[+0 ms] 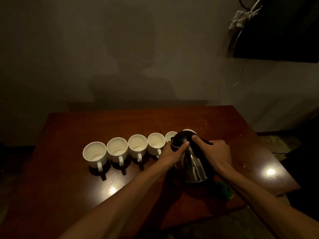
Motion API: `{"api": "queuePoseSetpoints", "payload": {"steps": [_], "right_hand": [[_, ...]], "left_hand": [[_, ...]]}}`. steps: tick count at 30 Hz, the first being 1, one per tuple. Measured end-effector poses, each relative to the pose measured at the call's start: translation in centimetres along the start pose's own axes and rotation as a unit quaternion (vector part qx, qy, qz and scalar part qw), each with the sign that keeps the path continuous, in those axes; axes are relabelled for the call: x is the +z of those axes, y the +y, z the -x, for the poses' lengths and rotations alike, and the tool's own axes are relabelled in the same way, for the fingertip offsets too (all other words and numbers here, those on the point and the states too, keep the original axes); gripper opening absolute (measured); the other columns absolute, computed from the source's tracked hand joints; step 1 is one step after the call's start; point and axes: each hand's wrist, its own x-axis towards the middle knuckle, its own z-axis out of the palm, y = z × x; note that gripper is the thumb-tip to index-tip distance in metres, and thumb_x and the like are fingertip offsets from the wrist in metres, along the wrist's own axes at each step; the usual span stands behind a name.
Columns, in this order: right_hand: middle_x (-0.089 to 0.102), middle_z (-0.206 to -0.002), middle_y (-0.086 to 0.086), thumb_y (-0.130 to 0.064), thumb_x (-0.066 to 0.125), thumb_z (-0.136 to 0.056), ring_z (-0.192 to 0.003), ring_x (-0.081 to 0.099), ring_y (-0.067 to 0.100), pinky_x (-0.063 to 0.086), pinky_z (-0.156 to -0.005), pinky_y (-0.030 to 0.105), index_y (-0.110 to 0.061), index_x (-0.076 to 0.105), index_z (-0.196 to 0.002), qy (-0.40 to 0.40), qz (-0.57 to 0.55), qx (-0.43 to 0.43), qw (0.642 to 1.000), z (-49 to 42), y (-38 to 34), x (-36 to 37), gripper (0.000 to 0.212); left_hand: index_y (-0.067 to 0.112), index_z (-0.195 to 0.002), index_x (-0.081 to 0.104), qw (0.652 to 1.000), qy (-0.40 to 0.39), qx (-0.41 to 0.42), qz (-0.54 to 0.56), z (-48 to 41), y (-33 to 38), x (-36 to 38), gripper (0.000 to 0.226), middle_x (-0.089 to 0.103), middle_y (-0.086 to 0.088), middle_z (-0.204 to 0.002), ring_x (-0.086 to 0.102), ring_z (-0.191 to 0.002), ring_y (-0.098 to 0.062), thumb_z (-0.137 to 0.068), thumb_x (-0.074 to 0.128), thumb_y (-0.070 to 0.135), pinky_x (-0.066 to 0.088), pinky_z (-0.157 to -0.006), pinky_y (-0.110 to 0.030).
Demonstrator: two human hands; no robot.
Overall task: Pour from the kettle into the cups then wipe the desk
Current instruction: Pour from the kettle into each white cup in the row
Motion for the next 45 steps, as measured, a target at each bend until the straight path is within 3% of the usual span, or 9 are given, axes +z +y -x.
{"api": "queuePoseSetpoints", "payload": {"steps": [8, 12, 15, 19, 23, 33, 37, 41, 45], "right_hand": [[0.068, -0.058, 0.005, -0.054, 0.068, -0.084, -0.044, 0.059, 0.012, 0.039, -0.041, 0.02, -0.002, 0.068, -0.068, -0.003, -0.068, -0.017, 0.998, 1.0, 0.3, 0.2, 0.054], [0.063, -0.053, 0.001, -0.052, 0.068, -0.085, -0.038, 0.053, 0.004, 0.035, -0.039, 0.016, -0.007, 0.064, -0.061, -0.001, -0.07, -0.021, 0.997, 1.5, -0.3, 0.6, 0.052], [0.067, -0.059, 0.007, -0.053, 0.068, -0.084, -0.044, 0.057, 0.01, 0.038, -0.043, 0.019, -0.004, 0.067, -0.066, -0.008, -0.086, -0.016, 0.996, 1.8, -0.6, 1.1, 0.053], [0.07, -0.063, 0.007, -0.055, 0.067, -0.085, -0.05, 0.063, 0.016, 0.042, -0.045, 0.021, -0.003, 0.07, -0.069, -0.009, -0.077, -0.009, 0.997, 2.1, -1.1, 1.9, 0.054], [0.07, -0.064, 0.006, -0.056, 0.066, -0.084, -0.053, 0.064, 0.017, 0.043, -0.048, 0.022, -0.004, 0.069, -0.069, -0.016, -0.069, 0.006, 0.997, 2.0, -1.7, 2.5, 0.054], [0.068, -0.065, 0.008, -0.057, 0.065, -0.084, -0.055, 0.062, 0.019, 0.042, -0.05, 0.023, -0.007, 0.063, -0.063, -0.019, -0.055, 0.031, 0.998, 1.7, -2.6, 3.1, 0.054], [0.062, -0.056, 0.003, -0.061, 0.065, -0.083, -0.046, 0.055, 0.014, 0.038, -0.046, 0.021, -0.009, 0.061, -0.06, -0.008, -0.035, 0.04, 0.999, 1.6, -3.0, 3.5, 0.057], [0.056, -0.05, -0.002, -0.062, 0.065, -0.083, -0.041, 0.051, 0.011, 0.034, -0.043, 0.019, -0.011, 0.058, -0.057, -0.004, -0.014, 0.045, 0.999, 1.3, -3.8, 3.4, 0.057], [0.046, -0.039, -0.008, -0.065, 0.066, -0.081, -0.033, 0.043, 0.005, 0.031, -0.04, 0.019, -0.015, 0.051, -0.05, 0.008, 0.003, 0.047, 0.999, 1.0, -4.3, 3.5, 0.061]], "left_hand": [[0.023, -0.143, 0.044, 0.999, 0.01, 0.051, 0.006, 1.5, -0.3, -0.4, 0.064, 0.055, 0.001, -0.142, 0.051, -0.12, -0.011, -0.089, 0.071, 0.045, 0.046, -0.09, -0.026], [0.024, -0.144, 0.044, 0.998, 0.025, 0.063, -0.01, 2.2, 0.0, -1.0, 0.063, 0.054, 0.002, -0.143, 0.05, -0.126, -0.013, -0.09, 0.07, 0.045, 0.044, -0.088, -0.021], [0.024, -0.143, 0.045, 0.997, 0.039, 0.068, -0.011, 2.5, -0.1, -1.6, 0.063, 0.055, 0.002, -0.141, 0.052, -0.124, -0.013, -0.089, 0.07, 0.044, 0.043, -0.081, -0.016], [0.021, -0.144, 0.046, 0.996, 0.053, 0.071, -0.013, 2.7, -0.2, -2.3, 0.063, 0.056, 0.0, -0.141, 0.052, -0.126, -0.016, -0.09, 0.07, 0.043, 0.045, -0.086, -0.02], [0.02, -0.141, 0.049, 0.996, 0.054, 0.069, -0.02, 2.7, 0.0, -3.0, 0.059, 0.058, -0.001, -0.14, 0.051, -0.11, -0.007, -0.09, 0.07, 0.043, 0.042, -0.074, -0.012], [0.027, -0.148, 0.042, 0.999, 0.034, 0.035, 0.006, 1.9, -1.4, -3.7, 0.079, 0.049, -0.002, -0.15, 0.046, -0.138, -0.026, -0.081, 0.068, 0.059, 0.043, -0.103, -0.039], [0.029, -0.147, 0.043, 0.998, 0.037, 0.027, 0.031, 1.7, -1.8, -3.8, 0.074, 0.051, 0.005, -0.142, 0.045, -0.136, -0.023, -0.084, 0.068, 0.057, 0.042, -0.1, -0.036], [0.027, -0.142, 0.05, 0.998, 0.035, 0.008, 0.049, 1.8, -2.1, -4.1, 0.082, 0.057, 0.001, -0.139, 0.055, -0.127, -0.024, -0.072, 0.07, 0.065, 0.048, -0.104, -0.041], [0.026, -0.136, 0.053, 0.998, 0.028, 0.002, 0.056, 1.8, -1.9, -4.4, 0.072, 0.059, 0.007, -0.123, 0.057, -0.117, -0.018, -0.076, 0.069, 0.063, 0.049, -0.103, -0.042]]}}
